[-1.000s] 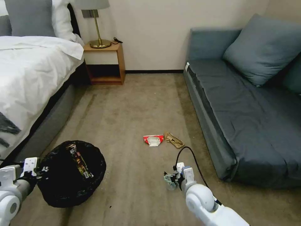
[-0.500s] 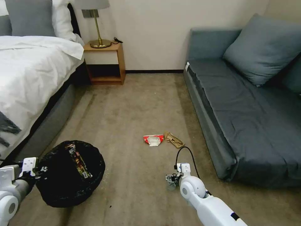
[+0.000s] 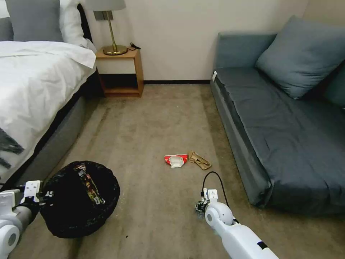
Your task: Pick up the trash bin, then pick up the garbage on the floor and place it into the trash bin.
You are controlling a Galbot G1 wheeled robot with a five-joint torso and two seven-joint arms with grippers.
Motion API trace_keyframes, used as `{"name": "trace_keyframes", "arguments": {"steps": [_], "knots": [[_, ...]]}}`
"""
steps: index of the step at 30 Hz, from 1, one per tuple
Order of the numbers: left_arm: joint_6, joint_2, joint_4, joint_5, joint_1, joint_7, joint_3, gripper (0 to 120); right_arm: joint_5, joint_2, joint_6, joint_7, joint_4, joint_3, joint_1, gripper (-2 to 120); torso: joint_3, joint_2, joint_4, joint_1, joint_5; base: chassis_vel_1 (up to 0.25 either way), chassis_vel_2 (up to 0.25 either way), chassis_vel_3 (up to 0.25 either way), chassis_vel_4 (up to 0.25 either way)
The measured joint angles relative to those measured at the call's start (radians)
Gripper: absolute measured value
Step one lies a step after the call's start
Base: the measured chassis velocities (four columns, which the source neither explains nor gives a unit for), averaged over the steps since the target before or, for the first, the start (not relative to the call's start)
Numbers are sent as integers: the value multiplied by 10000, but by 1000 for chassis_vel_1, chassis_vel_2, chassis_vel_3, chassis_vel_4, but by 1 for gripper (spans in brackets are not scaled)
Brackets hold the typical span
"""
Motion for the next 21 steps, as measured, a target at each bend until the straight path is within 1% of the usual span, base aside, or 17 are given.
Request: {"name": "trace_keyframes", "arguments": {"steps": [2,3,6,8,10,15,18,19,21], "knots": [[0,0,-7,-1,1,1,-1,3,-26,-42,13,-34,19,-6,-5,40,0,0,0,0,0,0,0,0,0],[0,0,-7,-1,1,1,-1,3,-26,-42,13,-34,19,-6,-5,40,0,0,0,0,0,0,0,0,0],[0,-6,-40,-5,2,1,-1,3,-78,-97,25,-84,45,-35,-16,31,0,0,0,0,0,0,0,0,0],[0,-7,-42,-6,2,1,-1,3,-96,-103,29,-94,45,-38,-19,30,-1,0,0,-1,0,0,0,0,0],[0,-15,-48,-8,15,1,-1,3,-187,-128,69,-148,49,-37,-57,23,0,0,0,-1,0,0,0,0,0],[0,-21,-55,-11,20,1,-1,3,-210,-179,143,-206,134,19,-127,22,0,0,0,-1,2,0,0,0,0],[0,-23,-56,-17,20,1,0,3,-181,-277,269,-253,461,98,-233,22,1,0,-2,0,3,0,0,0,0],[0,-24,-57,-23,20,2,0,3,-184,-354,366,-296,704,119,-281,22,0,0,-2,-1,3,0,0,0,0],[0,-37,-57,-49,16,1,12,3,-489,-637,1034,-442,1538,30,-413,22,0,-1,-1,0,2,0,0,0,0]]}}
